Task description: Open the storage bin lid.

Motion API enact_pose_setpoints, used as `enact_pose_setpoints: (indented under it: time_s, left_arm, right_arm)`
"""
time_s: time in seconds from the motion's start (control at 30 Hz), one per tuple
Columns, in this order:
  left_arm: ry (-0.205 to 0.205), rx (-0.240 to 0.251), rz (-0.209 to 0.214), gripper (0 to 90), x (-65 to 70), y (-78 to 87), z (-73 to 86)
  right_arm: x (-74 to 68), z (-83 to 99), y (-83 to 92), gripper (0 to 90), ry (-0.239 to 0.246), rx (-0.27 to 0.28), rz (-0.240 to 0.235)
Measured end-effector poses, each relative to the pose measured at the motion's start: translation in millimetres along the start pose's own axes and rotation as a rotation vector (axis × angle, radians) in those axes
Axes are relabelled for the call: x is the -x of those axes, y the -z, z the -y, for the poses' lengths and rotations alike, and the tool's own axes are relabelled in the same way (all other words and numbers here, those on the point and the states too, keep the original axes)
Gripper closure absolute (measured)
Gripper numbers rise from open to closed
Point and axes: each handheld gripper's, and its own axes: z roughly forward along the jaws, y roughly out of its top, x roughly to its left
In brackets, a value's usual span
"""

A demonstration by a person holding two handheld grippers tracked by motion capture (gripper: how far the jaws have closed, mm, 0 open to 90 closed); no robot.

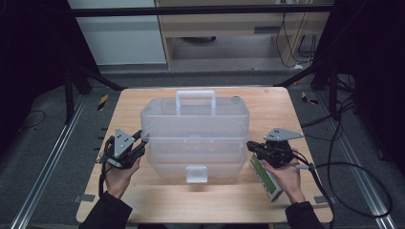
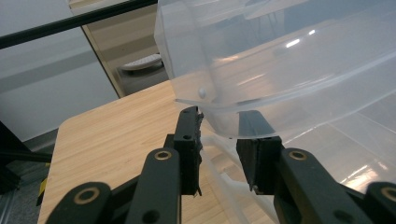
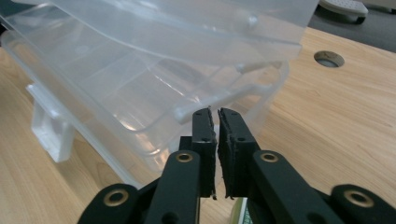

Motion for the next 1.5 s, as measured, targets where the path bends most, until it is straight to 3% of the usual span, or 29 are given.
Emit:
enact_pose_setpoints:
  time_s: [0.27, 0.5, 0.93, 1.17, 1.37, 1.5]
  left_arm:
    - [0.002, -0.001, -0.007, 70.2, -0.1, -0.8, -1.1]
    - [0.001, -0.003, -0.011, 70.3, 0.3, -0.9, -1.9]
    - [-0.004, -0.005, -0.013, 70.5, 0.4, -0.9, -2.5]
    - [-0.003, -0.007, -0.019, 70.9, 0.7, -1.5, -2.6]
    - [-0.003, -0.009, -0.019, 70.9, 0.9, -1.5, -2.6]
    - [-0.001, -0.009, -0.02, 70.9, 0.7, -1.5, -2.7]
  right_arm:
    - [-0.5, 2.2, -4.0, 73.5, 0.011, -0.033, 0.047]
    - [-1.0, 3.7, -6.2, 68.1, 0.009, -0.056, 0.059]
    - [1.8, 10.5, -12.4, 65.6, -0.043, -0.086, 0.017]
    - [0.7, 10.4, -14.5, 66.7, -0.049, -0.093, 0.03]
    - [-2.0, 8.2, -13.2, 66.5, -0.057, -0.074, 0.006]
    - [-4.1, 10.2, -19.3, 67.1, -0.041, -0.106, 0.01]
